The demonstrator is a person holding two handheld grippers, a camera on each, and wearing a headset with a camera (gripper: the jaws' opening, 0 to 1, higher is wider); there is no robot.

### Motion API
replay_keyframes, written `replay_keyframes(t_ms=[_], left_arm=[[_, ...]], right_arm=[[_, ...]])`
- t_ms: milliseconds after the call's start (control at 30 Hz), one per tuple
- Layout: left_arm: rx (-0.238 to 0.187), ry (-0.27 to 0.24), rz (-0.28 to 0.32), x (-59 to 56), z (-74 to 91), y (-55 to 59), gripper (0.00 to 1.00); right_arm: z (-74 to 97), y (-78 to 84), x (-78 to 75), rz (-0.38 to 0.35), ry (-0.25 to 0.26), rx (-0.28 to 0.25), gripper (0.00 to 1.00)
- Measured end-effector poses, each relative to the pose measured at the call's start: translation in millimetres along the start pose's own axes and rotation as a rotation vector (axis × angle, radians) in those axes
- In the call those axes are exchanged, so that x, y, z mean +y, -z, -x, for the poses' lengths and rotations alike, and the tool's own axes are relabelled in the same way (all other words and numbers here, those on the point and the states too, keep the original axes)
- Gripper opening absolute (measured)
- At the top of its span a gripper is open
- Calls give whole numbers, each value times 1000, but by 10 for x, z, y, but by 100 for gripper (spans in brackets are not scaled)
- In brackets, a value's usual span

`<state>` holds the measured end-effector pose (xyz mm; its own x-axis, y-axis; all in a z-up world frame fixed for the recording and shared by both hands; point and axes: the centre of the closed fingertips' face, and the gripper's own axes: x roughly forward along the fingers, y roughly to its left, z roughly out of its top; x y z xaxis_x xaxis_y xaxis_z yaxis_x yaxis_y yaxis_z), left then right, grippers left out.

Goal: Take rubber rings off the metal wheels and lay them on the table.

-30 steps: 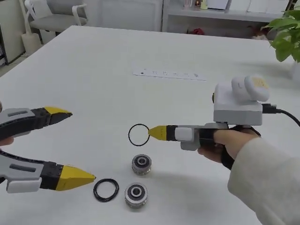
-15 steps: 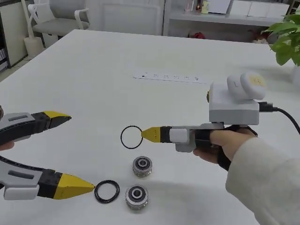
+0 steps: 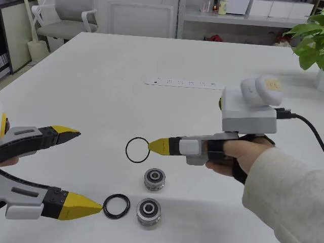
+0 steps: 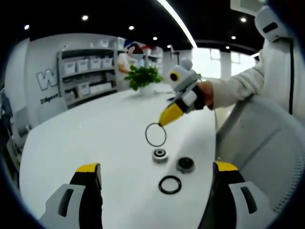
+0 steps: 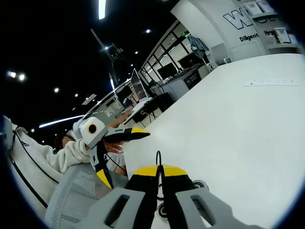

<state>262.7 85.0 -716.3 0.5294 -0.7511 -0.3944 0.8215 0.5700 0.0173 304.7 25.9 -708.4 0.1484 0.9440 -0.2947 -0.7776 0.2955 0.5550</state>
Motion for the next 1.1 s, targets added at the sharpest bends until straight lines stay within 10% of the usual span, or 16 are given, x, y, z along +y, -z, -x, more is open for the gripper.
replay_keyframes(t_ms=[1100], left_arm=[[7,16,7,-26,-6,19,98]], right_arm=[[-227,342,208,74,-46,145,0]])
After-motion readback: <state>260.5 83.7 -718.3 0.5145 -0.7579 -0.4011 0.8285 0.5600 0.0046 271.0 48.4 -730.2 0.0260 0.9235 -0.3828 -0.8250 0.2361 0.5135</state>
